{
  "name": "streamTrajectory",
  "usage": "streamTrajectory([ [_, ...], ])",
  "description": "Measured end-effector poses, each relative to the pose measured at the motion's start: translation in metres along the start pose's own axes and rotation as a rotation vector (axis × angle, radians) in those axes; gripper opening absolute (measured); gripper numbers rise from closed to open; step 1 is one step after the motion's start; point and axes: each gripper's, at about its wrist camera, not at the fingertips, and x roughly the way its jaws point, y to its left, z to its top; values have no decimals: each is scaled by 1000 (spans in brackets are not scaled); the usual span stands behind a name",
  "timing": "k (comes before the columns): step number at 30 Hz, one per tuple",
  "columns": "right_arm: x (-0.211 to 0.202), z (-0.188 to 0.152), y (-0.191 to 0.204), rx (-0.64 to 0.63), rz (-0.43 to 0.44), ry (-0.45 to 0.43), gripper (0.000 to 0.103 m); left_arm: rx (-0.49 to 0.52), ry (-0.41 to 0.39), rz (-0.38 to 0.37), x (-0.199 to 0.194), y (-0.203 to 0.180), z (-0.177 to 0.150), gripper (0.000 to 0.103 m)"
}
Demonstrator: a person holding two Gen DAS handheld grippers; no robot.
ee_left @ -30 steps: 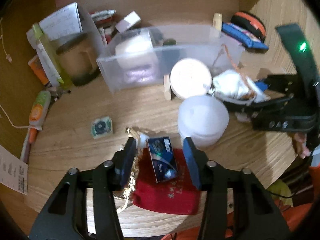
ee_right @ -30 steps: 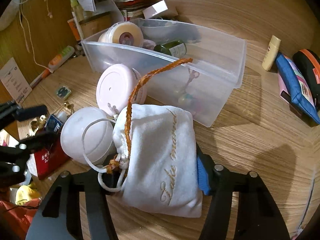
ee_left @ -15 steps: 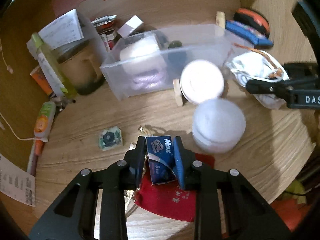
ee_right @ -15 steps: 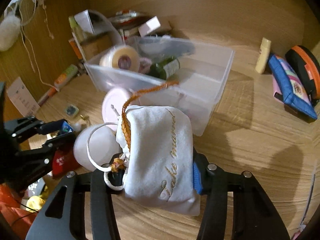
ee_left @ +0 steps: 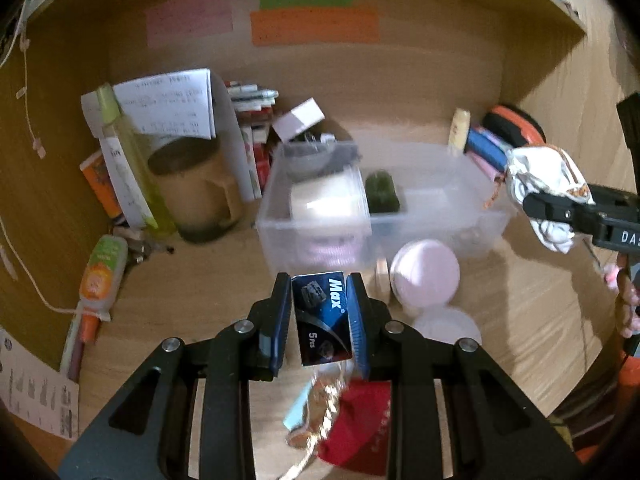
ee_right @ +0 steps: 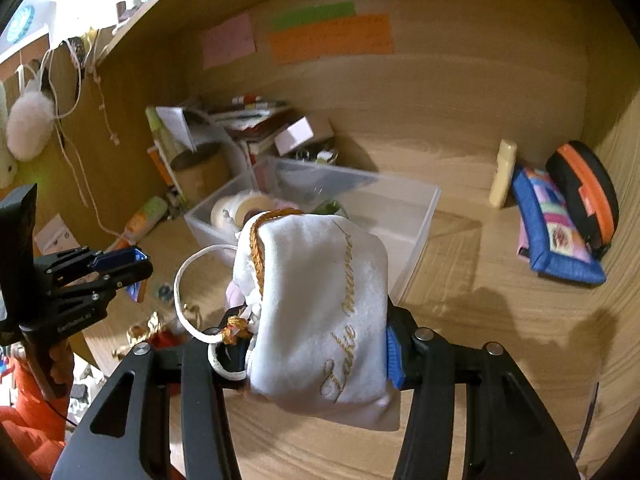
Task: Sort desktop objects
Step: 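Lower the Max box into the clear box with the left gripper while the right gripper drops the pouch in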
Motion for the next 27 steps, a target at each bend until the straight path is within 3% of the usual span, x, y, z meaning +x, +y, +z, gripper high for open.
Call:
streamTrajectory([
  [14,27,45,-3,-15,-31,-16,46,-42,-68,-55,21,27,61,27],
  [27,87,69,-13,-20,-45,71,46,-14,-43,-63,65,29,108,27],
])
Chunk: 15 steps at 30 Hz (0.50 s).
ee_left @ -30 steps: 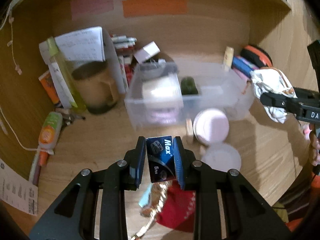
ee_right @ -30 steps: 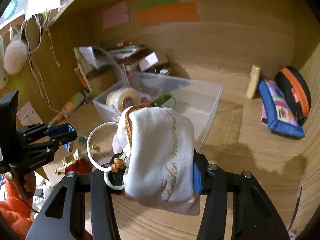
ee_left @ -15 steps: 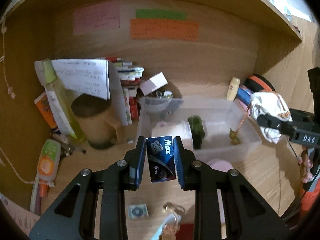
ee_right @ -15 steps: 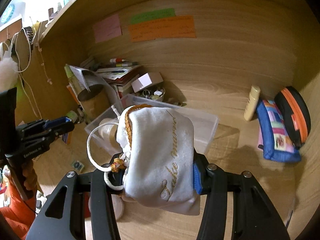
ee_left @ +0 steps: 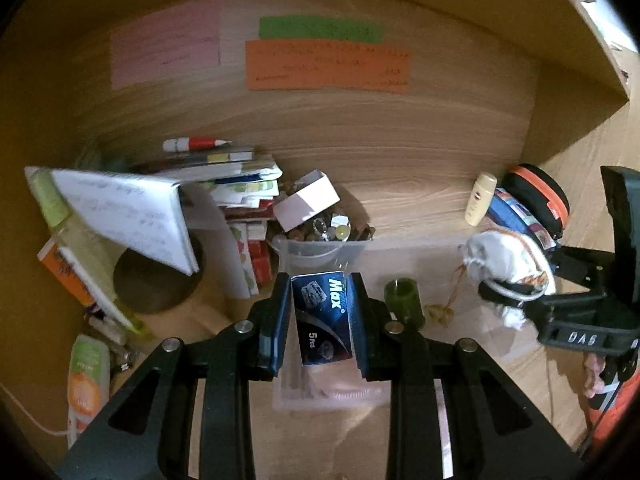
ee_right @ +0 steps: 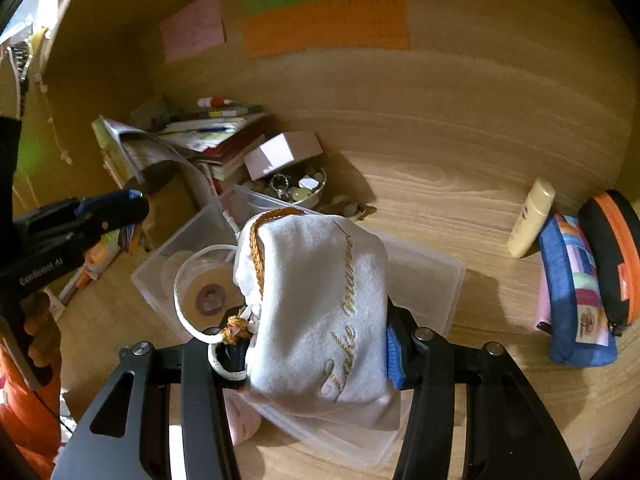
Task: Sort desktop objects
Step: 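Lower the Max box into the clear box with the left gripper while the right gripper drops the pouch in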
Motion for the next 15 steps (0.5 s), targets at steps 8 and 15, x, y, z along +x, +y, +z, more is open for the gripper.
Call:
streamTrajectory([
  [8,32,-5,-5,-3,7,92,46,3,82,-11,42,-3,6,27],
  [15,52,-12,-10,-7,-46,149,46,-11,115,-38,63,2,-1,27],
])
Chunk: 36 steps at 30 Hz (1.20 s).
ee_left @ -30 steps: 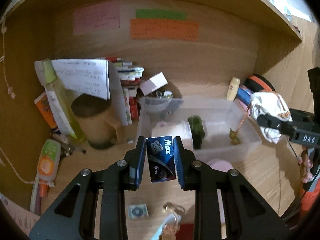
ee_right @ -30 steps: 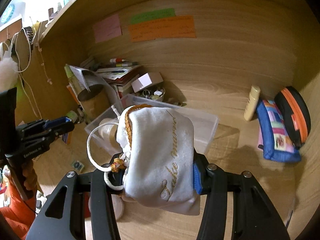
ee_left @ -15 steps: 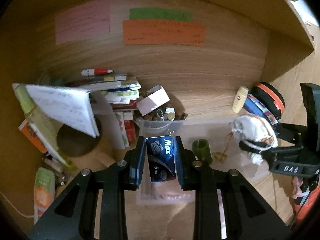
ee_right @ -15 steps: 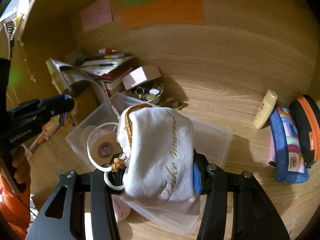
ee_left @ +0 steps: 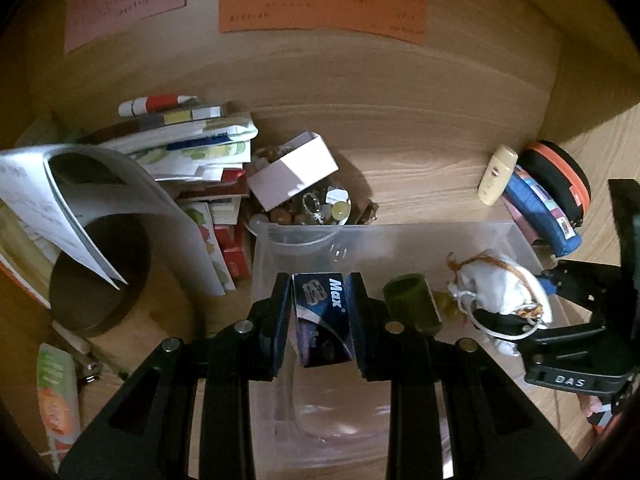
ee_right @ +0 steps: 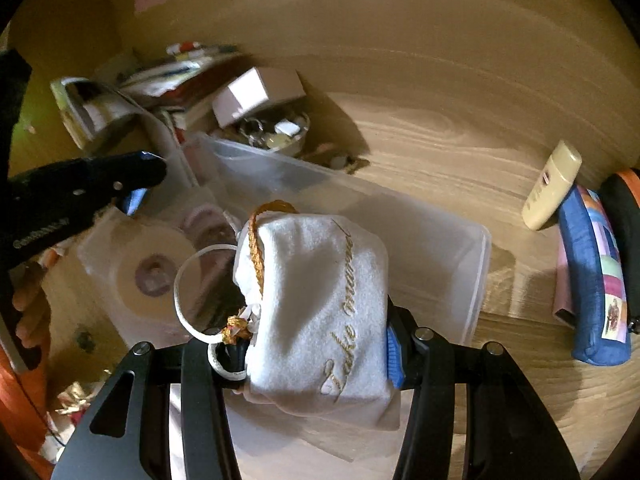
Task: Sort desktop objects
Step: 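Lower the Max box into the clear box with the left gripper while the right gripper drops the pouch in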
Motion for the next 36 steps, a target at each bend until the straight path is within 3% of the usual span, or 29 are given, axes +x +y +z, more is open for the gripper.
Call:
streamTrajectory([
  [10,13,1,6,-39,-46,33,48,11,34,-22,13,2,-6,27],
  [16,18,1,11,-39,-91,66,57,38,20,-15,10,0,-8,30],
  [18,17,0,14,-40,-102,73,60,45,16,-9,10,-1,-8,42],
  [25,-7,-1,19,-40,-124,13,83,62,-14,16,1,-7,-5,63],
  [29,-22,-3,21,-64,-166,-13,83,79,-47,38,-12,-12,-4,75],
  [33,-29,-9,20,-80,-232,-36,83,101,-77,48,-27,-17,-6,79],
  [36,-35,-14,16,-67,-231,-39,83,112,-93,53,-39,-21,-10,85],
])
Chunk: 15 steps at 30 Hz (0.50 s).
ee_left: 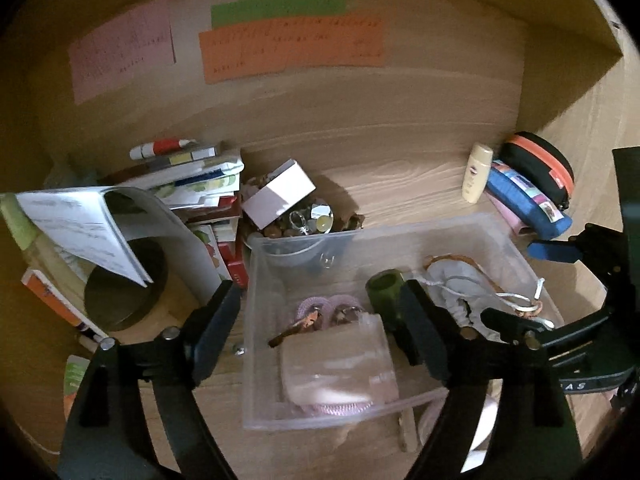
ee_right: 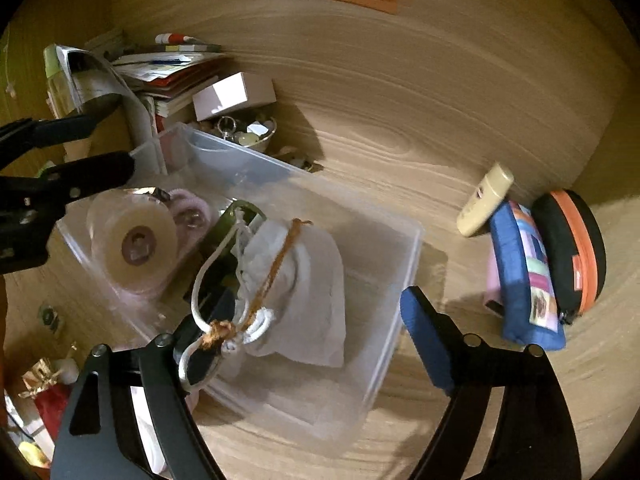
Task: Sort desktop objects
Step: 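Lower the Max box into the clear box with the left gripper while the right gripper drops the pouch in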
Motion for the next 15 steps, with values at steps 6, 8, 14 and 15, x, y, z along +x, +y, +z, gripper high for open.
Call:
streamTrajectory([
  [6,-20,-10,-6,42,35,-26,83,32,-16,27,-20,-3,-9,90],
  [8,-26,-12,-6,48,43,-39,83,31,-20,39,-27,-2,-13,90],
  [14,-45,-19,1,54,53,-71,83,-5,-5,59,-44,12,-29,91],
  [15,-47,-21,3,54,59,-73,83,-11,-2,64,-47,15,-32,91],
])
